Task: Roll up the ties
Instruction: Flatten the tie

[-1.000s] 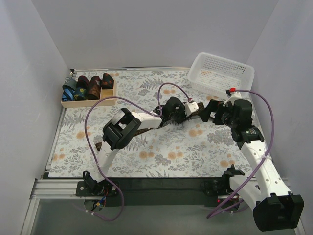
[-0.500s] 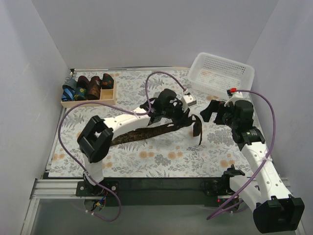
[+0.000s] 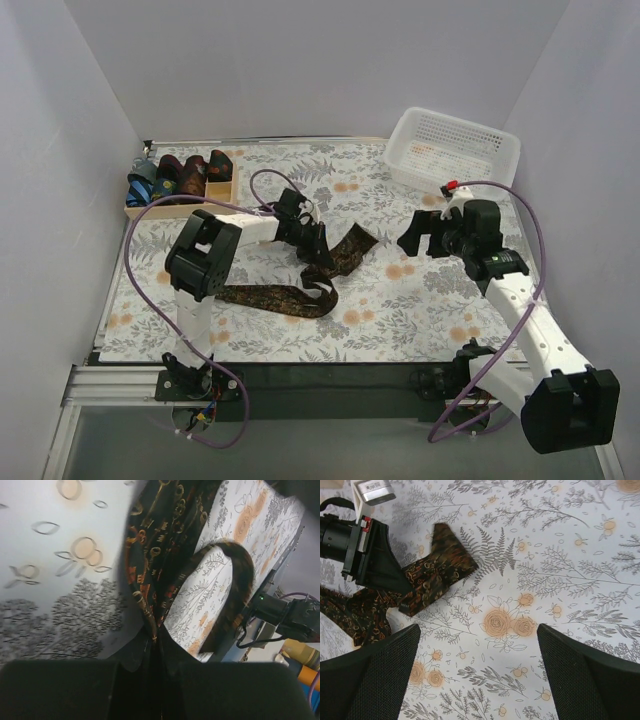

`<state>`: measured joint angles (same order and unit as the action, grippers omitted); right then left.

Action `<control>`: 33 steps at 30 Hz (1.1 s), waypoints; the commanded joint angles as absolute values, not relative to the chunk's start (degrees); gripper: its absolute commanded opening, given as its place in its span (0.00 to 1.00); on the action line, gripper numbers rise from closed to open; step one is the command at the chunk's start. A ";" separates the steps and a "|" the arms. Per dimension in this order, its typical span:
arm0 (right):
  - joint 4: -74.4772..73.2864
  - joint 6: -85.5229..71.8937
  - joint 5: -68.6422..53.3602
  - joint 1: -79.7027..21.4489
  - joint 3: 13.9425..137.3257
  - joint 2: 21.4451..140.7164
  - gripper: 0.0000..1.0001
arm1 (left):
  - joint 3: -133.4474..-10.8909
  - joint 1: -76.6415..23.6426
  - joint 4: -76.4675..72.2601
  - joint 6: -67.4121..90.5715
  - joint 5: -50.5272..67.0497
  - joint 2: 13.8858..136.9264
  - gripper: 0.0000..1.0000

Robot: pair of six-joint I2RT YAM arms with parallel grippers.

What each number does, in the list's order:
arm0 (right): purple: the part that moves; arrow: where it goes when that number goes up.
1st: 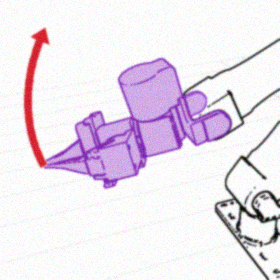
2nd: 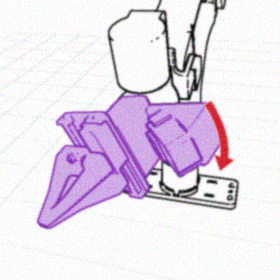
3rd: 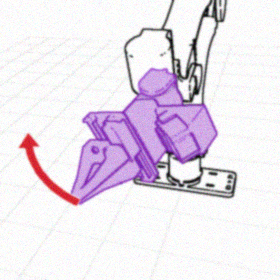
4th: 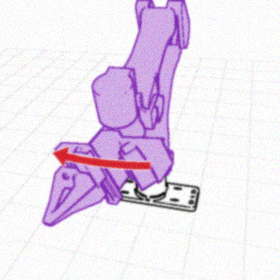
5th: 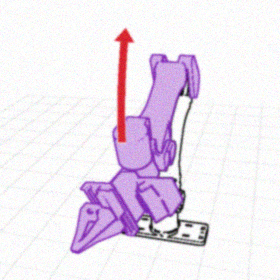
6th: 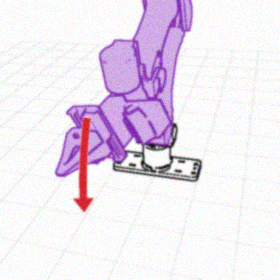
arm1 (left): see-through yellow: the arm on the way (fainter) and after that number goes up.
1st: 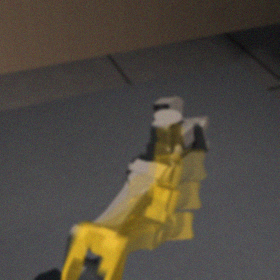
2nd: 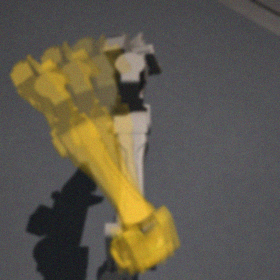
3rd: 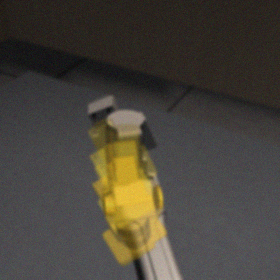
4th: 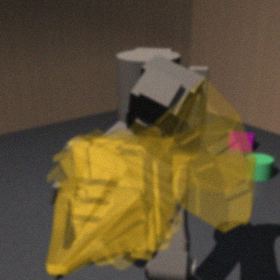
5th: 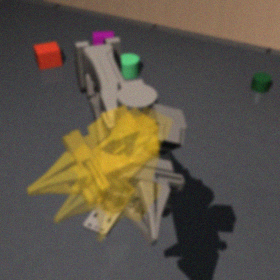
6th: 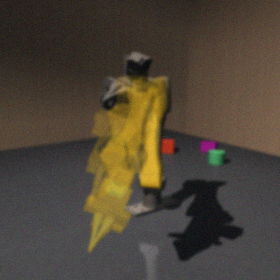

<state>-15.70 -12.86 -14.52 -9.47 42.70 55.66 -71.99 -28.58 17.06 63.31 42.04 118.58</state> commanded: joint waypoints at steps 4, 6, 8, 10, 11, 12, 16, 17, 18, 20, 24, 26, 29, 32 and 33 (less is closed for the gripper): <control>-15.56 -8.27 -17.05 -15.81 46.66 61.60 0.88 | -71.10 -29.09 17.75 66.01 39.38 112.06 0.23; -14.42 -7.56 -16.61 -17.57 47.11 64.59 0.87 | -71.89 -29.09 20.20 64.87 36.13 111.71 0.35; -14.07 -6.86 -16.17 -20.03 48.77 68.09 0.86 | -73.38 -28.92 22.31 63.81 33.67 111.10 0.43; -13.63 -6.68 -15.12 -22.14 49.92 70.21 0.86 | -73.74 -28.92 24.07 62.41 29.72 108.30 0.57; -12.49 -6.42 -14.77 -22.67 50.53 71.96 0.85 | -73.57 -28.92 24.52 62.05 28.14 106.72 0.62; -11.70 -6.24 -14.50 -23.28 50.62 72.68 0.84 | -73.39 -28.92 25.48 61.53 24.38 105.39 0.66; -11.34 -5.45 -14.94 -26.01 52.56 77.07 0.81 | -71.72 -28.65 27.77 59.51 15.24 98.37 0.82; -11.86 -5.97 -14.85 -26.28 52.65 78.47 0.81 | -71.20 -28.57 28.21 58.81 13.64 95.65 0.83; -12.13 -6.24 -14.85 -26.45 52.56 79.01 0.81 | -70.50 -28.56 28.65 58.19 12.06 93.89 0.84; -12.83 -6.85 -14.77 -27.33 51.95 79.54 0.80 | -67.42 -28.48 28.57 57.05 6.96 90.63 0.85; -16.08 -8.61 -12.75 -29.18 50.28 80.07 0.78 | -60.75 -28.30 27.43 55.73 -2.17 80.01 0.85; -18.44 -10.19 -12.13 -30.58 49.83 80.42 0.75 | -56.37 -28.04 25.76 55.37 -8.13 76.13 0.85; -20.03 -13.00 -10.73 -32.60 49.05 80.59 0.68 | -51.44 -27.42 23.56 54.76 -13.87 69.45 0.83; -20.13 -16.24 -8.62 -34.45 47.47 80.59 0.63 | -46.96 -27.07 21.36 54.23 -21.24 63.82 0.82; -20.21 -17.13 -8.53 -34.71 47.11 80.86 0.61 | -46.06 -26.98 19.97 54.14 -22.14 62.76 0.82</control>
